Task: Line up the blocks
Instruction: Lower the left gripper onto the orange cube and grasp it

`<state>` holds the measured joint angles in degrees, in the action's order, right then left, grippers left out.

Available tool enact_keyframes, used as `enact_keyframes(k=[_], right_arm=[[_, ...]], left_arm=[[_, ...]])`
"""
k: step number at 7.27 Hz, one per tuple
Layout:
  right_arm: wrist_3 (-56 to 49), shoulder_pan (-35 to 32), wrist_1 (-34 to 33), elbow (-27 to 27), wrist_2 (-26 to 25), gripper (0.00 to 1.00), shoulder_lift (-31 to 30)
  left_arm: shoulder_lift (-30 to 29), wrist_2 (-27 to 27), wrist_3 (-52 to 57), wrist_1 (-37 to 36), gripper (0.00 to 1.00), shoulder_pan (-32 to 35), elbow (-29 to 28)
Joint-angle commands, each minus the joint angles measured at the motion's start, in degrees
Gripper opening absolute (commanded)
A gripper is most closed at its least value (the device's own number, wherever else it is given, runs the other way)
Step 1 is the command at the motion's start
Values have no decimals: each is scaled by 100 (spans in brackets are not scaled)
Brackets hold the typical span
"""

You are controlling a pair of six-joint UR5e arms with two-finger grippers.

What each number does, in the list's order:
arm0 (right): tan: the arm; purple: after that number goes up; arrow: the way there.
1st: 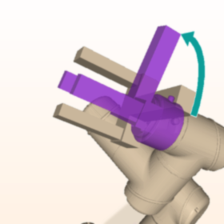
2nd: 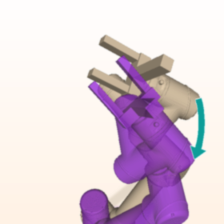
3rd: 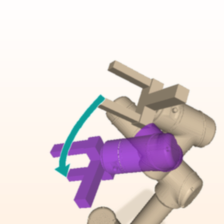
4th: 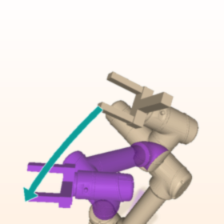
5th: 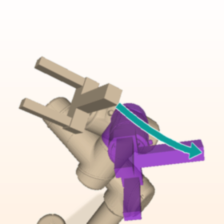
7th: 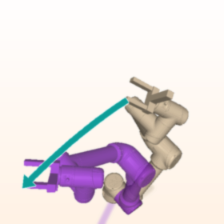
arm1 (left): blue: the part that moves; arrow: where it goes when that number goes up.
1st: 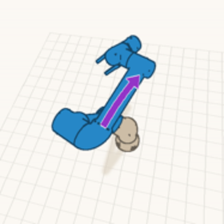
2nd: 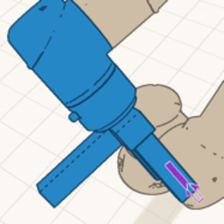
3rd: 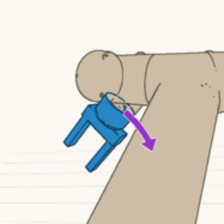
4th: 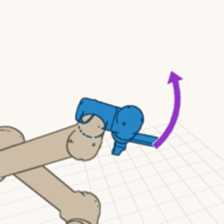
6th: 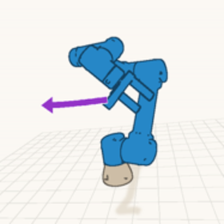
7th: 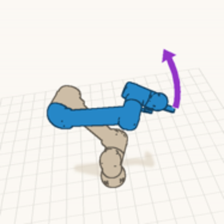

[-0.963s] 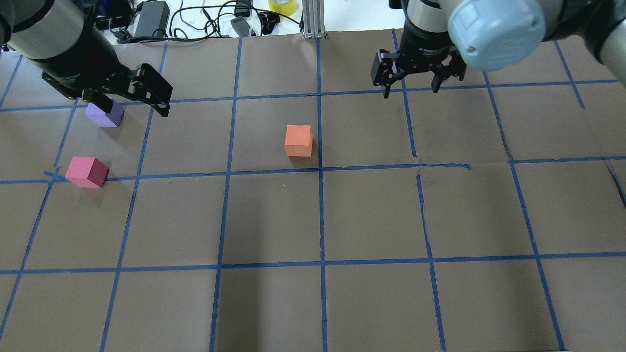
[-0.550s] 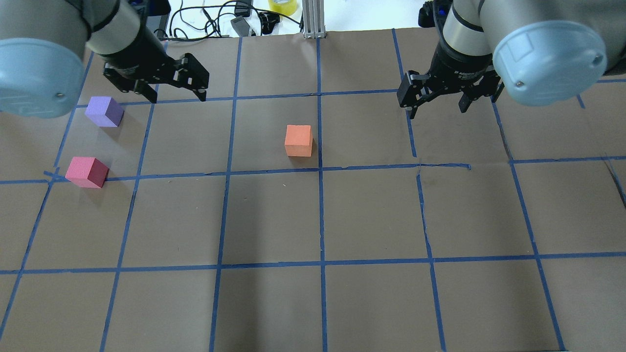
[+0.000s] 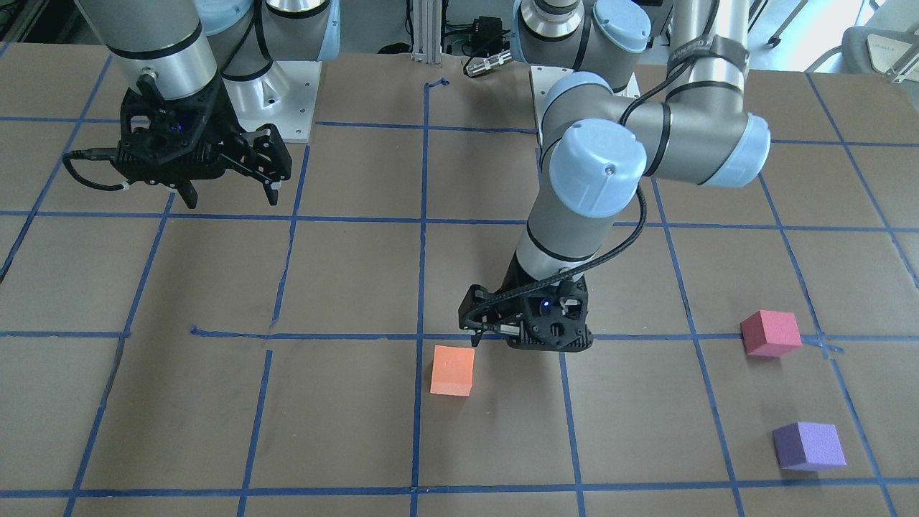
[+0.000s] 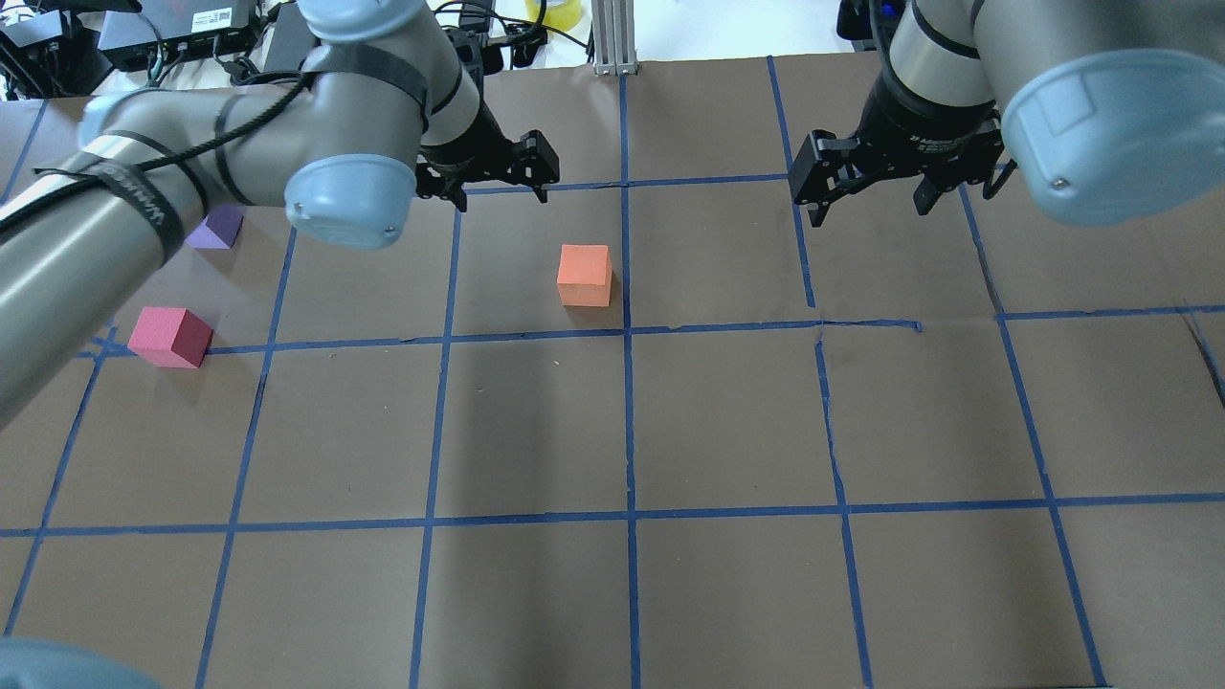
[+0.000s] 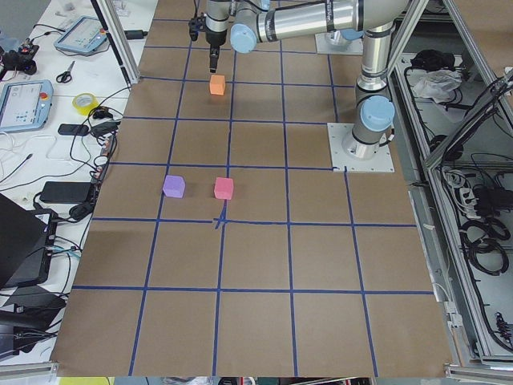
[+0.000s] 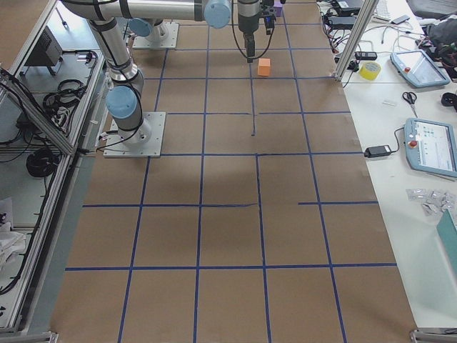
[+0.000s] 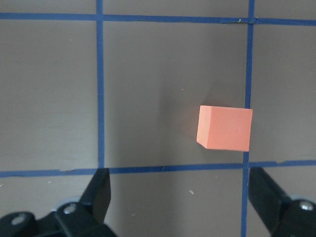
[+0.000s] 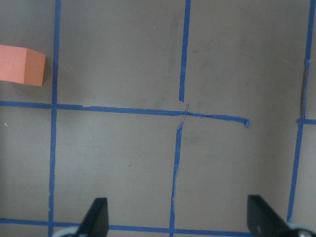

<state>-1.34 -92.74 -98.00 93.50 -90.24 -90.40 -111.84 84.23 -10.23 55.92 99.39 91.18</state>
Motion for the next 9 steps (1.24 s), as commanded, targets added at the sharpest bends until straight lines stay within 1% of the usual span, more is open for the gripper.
enact_keyframes(k=[1, 2, 5, 6, 7, 9], right_arm=[[-6, 19, 192, 45, 6, 100, -109], [-15, 28, 219, 45, -11, 100, -136], [-24, 28, 228, 45, -11, 100, -189], [-33, 28, 228, 45, -11, 100, -189], [-41, 37, 228, 45, -11, 100, -189], [-68, 28, 220, 45, -29, 100, -189]], left_arm=[[-679, -47, -251, -336, 100, 299, -178], [-942, -47, -399, -345, 100, 422, -371], [-1401, -38, -392, -503, 100, 563, -391], [-1472, 145, -349, -565, 99, 555, -373], [-1533, 581, -218, -939, 98, 555, -355], [-1595, 595, -235, -926, 67, 555, -320]])
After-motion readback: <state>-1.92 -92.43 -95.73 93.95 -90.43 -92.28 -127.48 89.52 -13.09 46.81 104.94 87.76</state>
